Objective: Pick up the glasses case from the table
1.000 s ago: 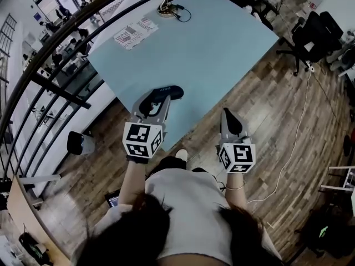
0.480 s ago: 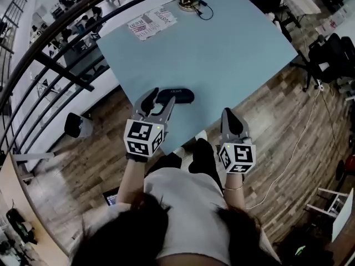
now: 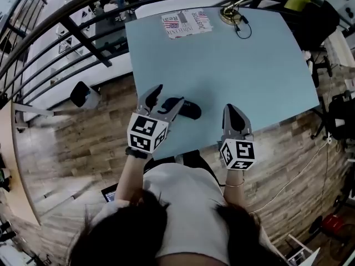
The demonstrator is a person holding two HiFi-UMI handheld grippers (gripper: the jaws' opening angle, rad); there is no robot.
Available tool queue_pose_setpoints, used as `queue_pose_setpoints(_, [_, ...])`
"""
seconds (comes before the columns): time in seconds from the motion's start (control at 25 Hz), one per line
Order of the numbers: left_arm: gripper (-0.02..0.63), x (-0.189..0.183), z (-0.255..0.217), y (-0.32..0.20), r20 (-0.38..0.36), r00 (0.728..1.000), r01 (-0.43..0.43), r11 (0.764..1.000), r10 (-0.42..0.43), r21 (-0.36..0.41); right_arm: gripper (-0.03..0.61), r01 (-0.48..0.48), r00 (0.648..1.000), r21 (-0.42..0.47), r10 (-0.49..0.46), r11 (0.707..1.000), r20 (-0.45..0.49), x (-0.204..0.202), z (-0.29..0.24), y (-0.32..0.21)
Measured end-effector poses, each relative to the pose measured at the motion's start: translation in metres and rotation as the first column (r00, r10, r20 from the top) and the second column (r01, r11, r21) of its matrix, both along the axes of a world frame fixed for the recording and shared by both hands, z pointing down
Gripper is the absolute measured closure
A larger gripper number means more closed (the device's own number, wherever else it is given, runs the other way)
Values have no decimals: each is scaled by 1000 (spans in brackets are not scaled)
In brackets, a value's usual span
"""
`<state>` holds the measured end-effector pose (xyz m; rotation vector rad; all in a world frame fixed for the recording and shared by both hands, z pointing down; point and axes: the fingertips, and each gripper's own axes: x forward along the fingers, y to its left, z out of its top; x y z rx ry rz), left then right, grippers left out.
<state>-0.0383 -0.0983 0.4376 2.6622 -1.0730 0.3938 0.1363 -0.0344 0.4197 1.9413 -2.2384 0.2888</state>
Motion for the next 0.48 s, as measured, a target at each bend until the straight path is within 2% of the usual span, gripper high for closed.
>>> queue_pose_setpoints(0.24, [214, -1, 7, -12, 37, 991, 129, 992, -128, -5, 577, 172, 985, 3, -172, 985, 1, 0, -1, -47])
queue_pose_setpoints(0.48, [172, -7, 23, -7, 116, 971, 213, 977, -209, -21, 577, 322, 947, -6, -322, 947, 7, -9, 5, -71])
